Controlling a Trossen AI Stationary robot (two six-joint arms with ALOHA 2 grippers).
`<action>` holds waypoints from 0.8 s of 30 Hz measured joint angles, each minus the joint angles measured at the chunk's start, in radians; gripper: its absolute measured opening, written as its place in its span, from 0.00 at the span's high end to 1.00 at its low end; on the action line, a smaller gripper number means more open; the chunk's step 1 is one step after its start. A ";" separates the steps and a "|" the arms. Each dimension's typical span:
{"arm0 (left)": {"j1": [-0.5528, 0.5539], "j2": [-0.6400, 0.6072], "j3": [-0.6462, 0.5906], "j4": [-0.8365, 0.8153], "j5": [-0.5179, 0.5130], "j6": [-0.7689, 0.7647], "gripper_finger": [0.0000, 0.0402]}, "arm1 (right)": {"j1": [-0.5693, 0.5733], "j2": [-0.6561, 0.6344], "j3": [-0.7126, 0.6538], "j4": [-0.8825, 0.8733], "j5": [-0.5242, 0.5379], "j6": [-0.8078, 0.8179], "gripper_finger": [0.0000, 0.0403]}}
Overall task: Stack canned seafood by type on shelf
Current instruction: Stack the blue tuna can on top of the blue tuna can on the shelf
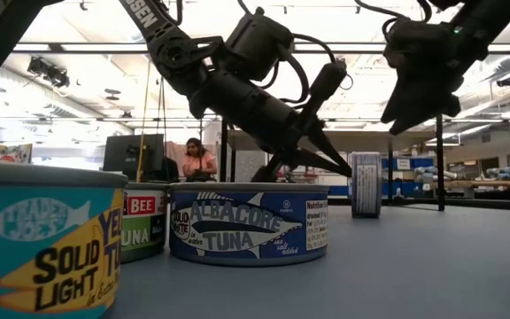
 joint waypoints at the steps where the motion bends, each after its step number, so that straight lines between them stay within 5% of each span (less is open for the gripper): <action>1: -0.002 0.000 0.000 0.008 -0.001 0.000 1.00 | 0.001 0.001 0.000 -0.001 0.010 0.029 0.53; 24: -0.023 0.000 0.000 0.029 0.034 0.027 1.00 | 0.038 0.111 -0.001 0.110 -0.043 0.262 0.42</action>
